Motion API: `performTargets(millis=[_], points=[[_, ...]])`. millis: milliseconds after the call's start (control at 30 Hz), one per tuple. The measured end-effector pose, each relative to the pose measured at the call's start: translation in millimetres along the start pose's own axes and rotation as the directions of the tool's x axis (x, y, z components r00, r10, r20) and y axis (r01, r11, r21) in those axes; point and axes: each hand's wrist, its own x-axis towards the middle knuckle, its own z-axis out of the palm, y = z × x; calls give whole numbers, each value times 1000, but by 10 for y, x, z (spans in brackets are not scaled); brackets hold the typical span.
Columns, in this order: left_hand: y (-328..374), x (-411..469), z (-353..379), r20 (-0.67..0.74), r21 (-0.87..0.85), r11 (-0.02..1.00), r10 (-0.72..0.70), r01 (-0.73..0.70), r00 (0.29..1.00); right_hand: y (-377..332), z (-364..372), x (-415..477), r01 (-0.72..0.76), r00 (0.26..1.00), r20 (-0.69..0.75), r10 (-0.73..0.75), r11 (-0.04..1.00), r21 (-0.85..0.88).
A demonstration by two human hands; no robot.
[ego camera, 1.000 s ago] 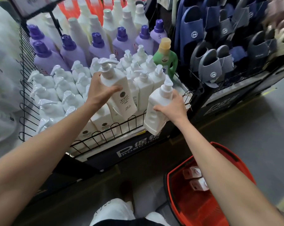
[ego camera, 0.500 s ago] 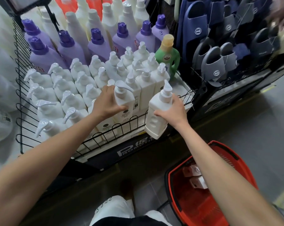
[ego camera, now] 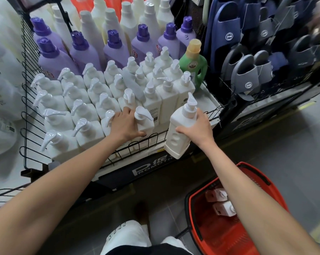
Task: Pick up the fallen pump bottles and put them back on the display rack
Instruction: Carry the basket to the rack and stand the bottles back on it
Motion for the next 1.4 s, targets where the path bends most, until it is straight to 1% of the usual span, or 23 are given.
performTargets(millis=[233, 433, 500, 600, 633, 667, 733, 767, 800, 833, 900, 933, 967, 1000, 1033, 1100, 1167, 1267, 1333, 1400], points=[[-7, 16, 61, -19, 42, 999, -3, 4, 1000, 15, -25, -15, 0, 1000, 0, 0, 1000, 2], [-34, 37, 83, -105, 42, 999, -15, 19, 994, 28, -34, -45, 9, 1000, 10, -9, 1000, -14], [9, 12, 28, -121, -23, 999, -49, 47, 991, 38, -38, -55, 11, 1000, 15, -11, 1000, -13], [43, -34, -27, -181, -196, 980, -77, 40, 980, 28, -44, -63, 14, 999, 29, -14, 1000, -6], [55, -64, -39, -231, -239, 971, -67, 10, 971, 22, -47, -62, 17, 999, 35, -17, 1000, -1], [74, -97, -46, -293, -255, 966, -28, -50, 956, 15, -54, -61, 23, 999, 42, -23, 1000, 5], [139, -149, -67, -398, -233, 948, 111, -217, 911, -9, -72, -61, 34, 998, 56, -35, 999, 29], [188, -151, -81, -413, -227, 932, 171, -283, 894, -21, -82, -56, 34, 997, 66, -38, 998, 51], [259, -146, -122, -404, -230, 914, 224, -335, 887, -38, -93, -51, 32, 997, 75, -38, 997, 74], [339, -122, -155, -363, -267, 885, 274, -381, 891, -63, -103, -44, 31, 996, 79, -39, 995, 96], [533, -80, -223, -195, -448, 789, 373, -421, 907, -121, -125, -31, 22, 997, 74, -32, 991, 130], [618, -63, -235, -79, -532, 750, 420, -394, 904, -148, -137, -25, 10, 998, 65, -20, 990, 144], [697, -53, -234, 23, -583, 732, 448, -352, 894, -178, -148, -23, -3, 999, 54, -5, 989, 150], [758, -47, -211, 75, -609, 725, 457, -322, 886, -211, -162, -25, -17, 999, 38, 11, 989, 149], [807, -42, -164, 79, -630, 713, 454, -309, 887, -241, -167, -22, -27, 1000, 18, 24, 989, 145], [890, -28, -101, 33, -653, 702, 402, -284, 915, -306, -176, -19, -40, 999, -23, 43, 992, 120], [962, 10, -100, -35, -619, 732, 338, -286, 940, -368, -183, -10, -56, 997, -40, 61, 991, 120], [997, 65, -157, -115, -566, 768, 289, -301, 951, -451, -239, 20, -30, 1000, 13, 29, 986, 164], [954, 106, -220, -149, -611, 736, 253, -290, 956, -495, -296, 64, 3, 997, 79, -21, 977, 214], [911, 175, -271, -189, -627, 706, 274, -330, 943, -527, -358, 105, 45, 989, 122, -79, 965, 259]])
